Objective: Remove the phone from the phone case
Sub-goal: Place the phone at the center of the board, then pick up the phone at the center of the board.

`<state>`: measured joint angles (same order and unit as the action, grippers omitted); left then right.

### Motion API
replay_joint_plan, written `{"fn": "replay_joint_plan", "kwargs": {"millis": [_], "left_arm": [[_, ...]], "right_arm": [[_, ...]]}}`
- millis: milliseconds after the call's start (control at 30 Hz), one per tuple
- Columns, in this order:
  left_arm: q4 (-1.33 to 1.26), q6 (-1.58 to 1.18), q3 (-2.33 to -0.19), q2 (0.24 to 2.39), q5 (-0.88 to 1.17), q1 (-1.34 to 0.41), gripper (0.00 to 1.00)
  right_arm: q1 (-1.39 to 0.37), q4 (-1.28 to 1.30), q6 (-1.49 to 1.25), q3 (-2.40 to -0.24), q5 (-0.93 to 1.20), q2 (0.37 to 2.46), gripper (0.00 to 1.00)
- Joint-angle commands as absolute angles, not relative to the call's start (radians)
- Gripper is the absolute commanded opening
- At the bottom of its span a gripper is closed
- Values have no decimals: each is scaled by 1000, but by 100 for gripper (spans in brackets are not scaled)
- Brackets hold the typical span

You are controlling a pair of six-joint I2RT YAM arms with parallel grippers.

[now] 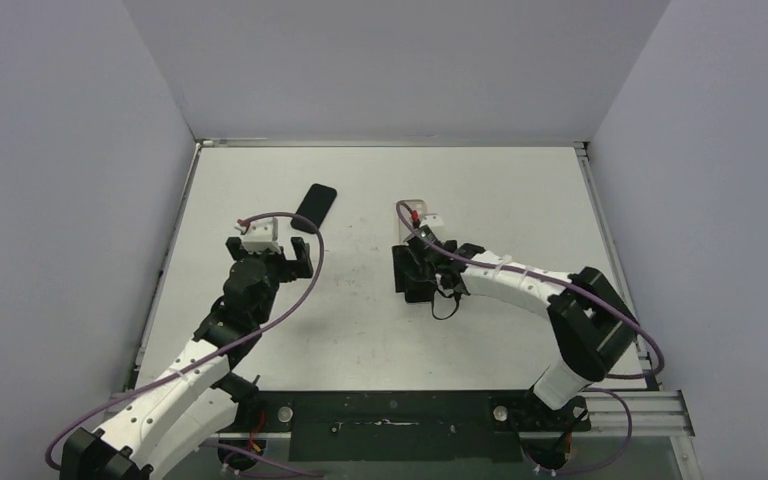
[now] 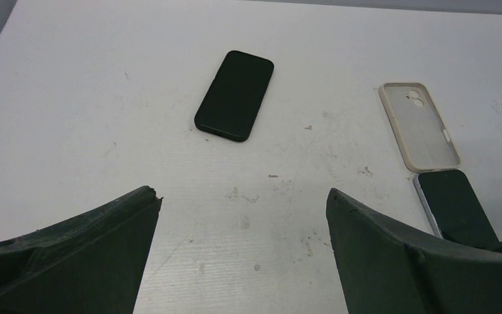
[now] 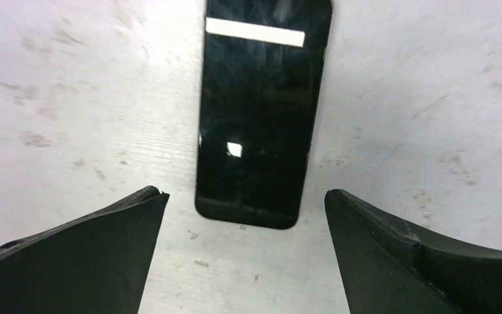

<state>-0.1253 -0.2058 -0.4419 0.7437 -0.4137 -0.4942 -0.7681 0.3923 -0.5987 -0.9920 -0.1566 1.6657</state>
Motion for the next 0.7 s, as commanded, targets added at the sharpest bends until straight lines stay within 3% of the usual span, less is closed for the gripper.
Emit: {"fn": "replay_joint_plan", "kwargs": {"millis": [0,400,667], "left_arm": [[-135,-208,-498,801,-354,-480,97],[14,-139,-781,1170,-143,-406,97],[112,-43,-1039,1482,-47,-333,97]], "right_arm": [[-710,333,-519,-982,-110,1448,99],[-403,179,-405,-748,34,1016,100],[-361,177,-391,-685,5,850,100]]}}
